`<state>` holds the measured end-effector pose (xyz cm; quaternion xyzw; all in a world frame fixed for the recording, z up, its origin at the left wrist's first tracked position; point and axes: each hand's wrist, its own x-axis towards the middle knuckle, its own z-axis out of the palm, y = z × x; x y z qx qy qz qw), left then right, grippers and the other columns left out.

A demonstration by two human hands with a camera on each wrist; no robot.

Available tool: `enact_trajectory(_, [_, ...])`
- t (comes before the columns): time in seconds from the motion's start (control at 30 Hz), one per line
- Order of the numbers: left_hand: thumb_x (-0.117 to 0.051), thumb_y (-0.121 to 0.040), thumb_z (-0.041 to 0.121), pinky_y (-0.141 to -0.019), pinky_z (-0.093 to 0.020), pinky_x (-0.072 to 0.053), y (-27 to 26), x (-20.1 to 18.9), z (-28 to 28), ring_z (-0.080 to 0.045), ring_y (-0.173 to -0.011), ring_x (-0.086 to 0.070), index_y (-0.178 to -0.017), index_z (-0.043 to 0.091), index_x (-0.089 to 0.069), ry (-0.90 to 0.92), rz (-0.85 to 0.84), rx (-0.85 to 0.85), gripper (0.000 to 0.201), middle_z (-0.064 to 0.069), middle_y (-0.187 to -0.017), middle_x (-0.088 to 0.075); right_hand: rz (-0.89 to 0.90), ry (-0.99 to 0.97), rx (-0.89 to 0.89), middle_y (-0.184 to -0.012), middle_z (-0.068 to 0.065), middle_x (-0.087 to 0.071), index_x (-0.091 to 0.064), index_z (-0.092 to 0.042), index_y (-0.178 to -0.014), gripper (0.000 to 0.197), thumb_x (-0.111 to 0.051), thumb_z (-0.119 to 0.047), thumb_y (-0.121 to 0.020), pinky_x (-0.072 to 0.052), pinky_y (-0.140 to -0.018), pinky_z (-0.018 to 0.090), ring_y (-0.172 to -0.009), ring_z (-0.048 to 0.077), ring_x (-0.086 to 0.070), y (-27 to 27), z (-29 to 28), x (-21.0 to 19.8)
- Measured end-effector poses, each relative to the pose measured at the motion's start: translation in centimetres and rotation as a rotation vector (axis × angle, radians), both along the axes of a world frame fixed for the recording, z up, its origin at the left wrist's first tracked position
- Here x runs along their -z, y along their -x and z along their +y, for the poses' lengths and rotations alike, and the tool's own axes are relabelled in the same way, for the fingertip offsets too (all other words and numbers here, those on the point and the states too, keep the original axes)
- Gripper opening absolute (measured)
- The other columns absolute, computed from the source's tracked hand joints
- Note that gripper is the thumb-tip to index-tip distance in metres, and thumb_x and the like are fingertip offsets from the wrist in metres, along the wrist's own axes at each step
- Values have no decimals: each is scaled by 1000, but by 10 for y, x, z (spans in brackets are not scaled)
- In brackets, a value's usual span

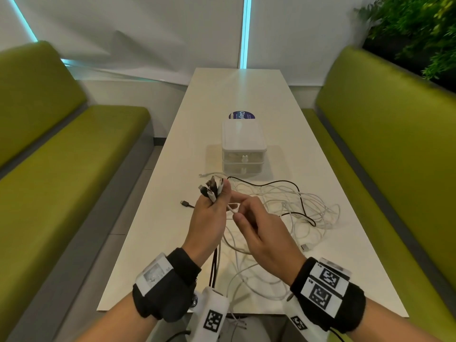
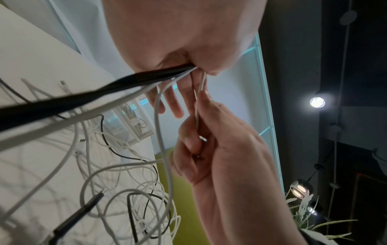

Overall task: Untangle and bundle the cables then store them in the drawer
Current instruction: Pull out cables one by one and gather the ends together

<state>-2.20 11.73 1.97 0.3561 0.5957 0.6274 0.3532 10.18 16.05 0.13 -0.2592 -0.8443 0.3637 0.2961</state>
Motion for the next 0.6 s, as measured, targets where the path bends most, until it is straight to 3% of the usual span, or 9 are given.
enact_trajectory(0.07, [-40,-85,58,-94,-39,-50,1,3,0,-19,-93,-70,-88,8,-75,-27,-39,-8,61,-6,-90,-75,-38,-31,13,-64,-16,-55,-47,-39,-99,13,-46,-26,-100,-31,-50,19,-52,10,-47,-2,4,1])
enact_trajectory(0.17, [-45,-80,57,-99,-46,-48,-1,1,-1,-26,-98,-69,-87,0,-68,-67,-179,-35,62,-17,-95,-73,-48,-109,-5,-69,-24,-60,-49,-32,-94,8,-48,-26,-99,-31,-52,13,-53,6,-48,-6,11,2])
enact_trajectory(0.23, [-41,-85,53,-98,-46,-49,-3,-4,-2,-30,-97,-69,-68,5,-66,-131,-224,-7,56,-22,-93,-72,-29,-141,-14,-71,-11,-63,-50,-27,-87,14,-45,-35,-98,-34,-52,19,-54,10,-49,-6,17,2])
enact_trajectory(0.3, [-36,-89,51,-96,-46,-50,-4,-10,-3,-31,-94,-70,-50,16,-60,-183,-248,11,57,-22,-88,-73,-40,-167,1,-57,-6,-54,-48,-27,-76,27,-41,-44,-96,-36,-50,24,-52,14,-48,-8,25,5])
enact_trajectory(0.37, [-36,-89,51,-92,-48,-52,-1,-13,-3,-35,-84,-70,-48,13,-50,-211,-281,1,57,-18,-71,-70,-67,-169,2,-51,-5,-46,-45,-22,-68,39,-38,-49,-95,-36,-50,27,-49,15,-45,-11,31,7])
enact_trajectory(0.4, [-38,-89,51,-89,-52,-52,0,-14,-3,-36,-72,-68,-50,12,-46,-218,-294,14,56,-14,-58,-62,-85,-165,-6,-50,-5,-45,-46,-20,-67,43,-37,-50,-95,-34,-49,26,-49,15,-44,-12,33,10])
enact_trajectory(0.47, [-39,-88,53,-77,-54,-53,4,-17,-4,-25,-49,-49,-52,11,-40,-247,-317,41,56,-6,-45,-39,-142,-155,-57,-54,-3,-51,-48,-21,-65,47,-36,-54,-96,-30,-49,22,-49,14,-42,-13,36,11])
enact_trajectory(0.53, [-39,-89,55,-55,-36,-46,12,-22,-4,-16,-40,-30,-50,13,-35,-277,-361,54,57,0,-42,-28,-206,-105,-84,-51,-6,-45,-37,-24,-59,49,-36,-57,-95,-26,-49,20,-48,11,-36,-15,41,10])
enact_trajectory(0.6, [-39,-87,57,-42,-23,-26,23,-29,-3,-12,-38,-21,-48,15,-33,-283,-342,57,57,2,-41,-25,-276,-86,-102,-51,-7,-33,-30,-23,-58,49,-35,-57,-93,-26,-50,22,-49,9,-32,-19,46,11])
